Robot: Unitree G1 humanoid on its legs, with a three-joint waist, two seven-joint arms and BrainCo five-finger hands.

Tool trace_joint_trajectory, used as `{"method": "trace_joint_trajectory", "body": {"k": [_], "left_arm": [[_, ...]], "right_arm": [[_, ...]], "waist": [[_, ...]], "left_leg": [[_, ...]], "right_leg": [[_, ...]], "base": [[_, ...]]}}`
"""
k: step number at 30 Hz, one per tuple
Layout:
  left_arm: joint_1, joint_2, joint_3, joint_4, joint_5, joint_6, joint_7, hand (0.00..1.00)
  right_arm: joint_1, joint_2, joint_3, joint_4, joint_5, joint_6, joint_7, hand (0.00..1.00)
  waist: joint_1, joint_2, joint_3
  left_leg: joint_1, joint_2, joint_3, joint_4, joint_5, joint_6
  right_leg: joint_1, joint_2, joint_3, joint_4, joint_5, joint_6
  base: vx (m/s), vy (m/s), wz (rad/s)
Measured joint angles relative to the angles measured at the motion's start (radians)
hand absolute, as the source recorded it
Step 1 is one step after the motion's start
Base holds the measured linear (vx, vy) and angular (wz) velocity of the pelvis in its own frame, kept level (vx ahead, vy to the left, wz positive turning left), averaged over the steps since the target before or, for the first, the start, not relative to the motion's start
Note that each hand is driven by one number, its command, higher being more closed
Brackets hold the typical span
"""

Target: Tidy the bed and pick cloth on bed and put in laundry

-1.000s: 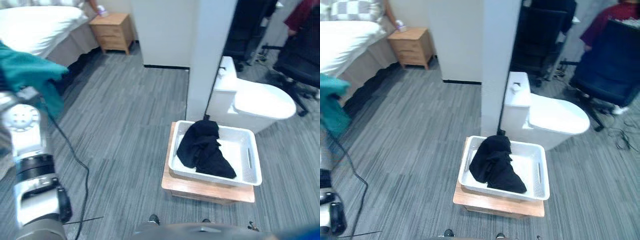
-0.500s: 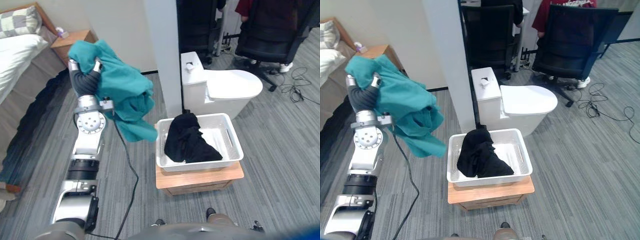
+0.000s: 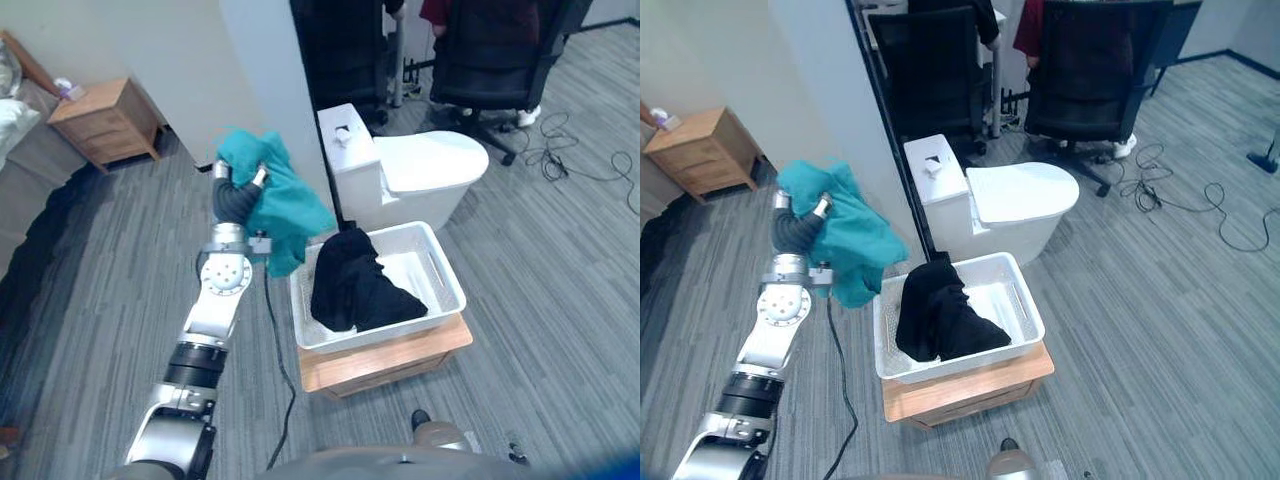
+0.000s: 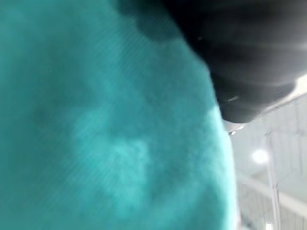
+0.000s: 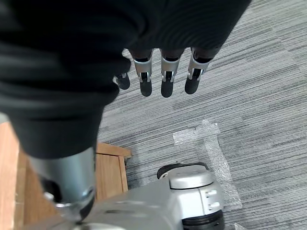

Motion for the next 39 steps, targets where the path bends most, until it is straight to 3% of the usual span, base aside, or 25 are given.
{"method": "trace_joint_trajectory", "body": {"k": [3,11,17,22,27,33,39], "left_arm": [[0.003,-0.025,-0.018,0.0,0.0,0.013,-0.015,1.0],[0.017,-0.092,-0.04,0.0,-0.001,0.022,-0.049,1.0],[-0.02,-0.11,-0.142,0.0,-0.016,0.022,-0.051,1.0],[-0.036,-0.167,-0.194,0.0,-0.019,0.022,-0.052,1.0],[-0.022,-0.19,-0.281,0.072,-0.008,0.042,-0.103,1.0],[0.054,-0.21,-0.268,0.219,0.009,0.081,-0.13,1.0],[0.089,-0.189,-0.072,0.403,0.043,0.121,-0.148,1.0]], "right_arm": [[0.004,0.0,0.02,-0.031,-0.002,0.001,0.0,0.0],[0.02,-0.006,0.037,-0.089,-0.03,0.002,0.0,0.0],[0.02,-0.036,0.07,-0.087,-0.027,0.001,0.0,0.0],[0.017,-0.035,0.07,-0.086,-0.016,0.002,0.0,0.0],[-0.009,-0.035,0.069,-0.085,-0.014,0.019,0.0,0.0],[-0.05,-0.036,0.065,-0.073,0.007,0.028,0.0,0.0],[-0.107,-0.029,0.072,-0.037,0.006,0.032,0.003,0.0]], "waist": [[-0.026,0.002,0.009],[-0.042,0.003,0.01],[-0.057,0.015,0.006],[-0.073,0.019,0.004],[-0.082,0.027,0.018],[-0.099,0.043,0.035],[-0.097,0.025,0.064]], "left_leg": [[-0.01,0.004,0.018,0.021,-0.012,-0.001],[-0.013,0.003,0.054,0.05,-0.012,-0.002],[-0.011,0.003,0.054,0.051,-0.009,-0.002],[-0.011,0.003,0.055,0.051,-0.005,-0.003],[-0.015,0.001,0.088,0.047,0.003,-0.004],[-0.028,-0.007,0.139,0.026,0.009,-0.003],[-0.062,0.002,0.136,0.022,0.019,-0.014]], "right_leg": [[-0.031,0.0,0.012,0.051,-0.027,0.0],[-0.085,-0.002,0.043,0.149,-0.078,-0.007],[-0.089,-0.003,0.037,0.165,-0.093,-0.007],[-0.091,-0.004,0.034,0.17,-0.095,-0.009],[-0.119,-0.004,0.049,0.192,-0.107,-0.006],[-0.173,-0.004,0.063,0.211,-0.109,0.001],[-0.198,0.003,0.055,0.191,-0.081,-0.007]], "base": [[0.01,0.0,-0.18],[0.03,-0.009,-0.11],[0.0,-0.003,0.02],[0.0,-0.001,0.01],[-0.03,-0.006,-0.11],[-0.02,0.006,-0.21],[0.0,-0.009,0.0]]}}
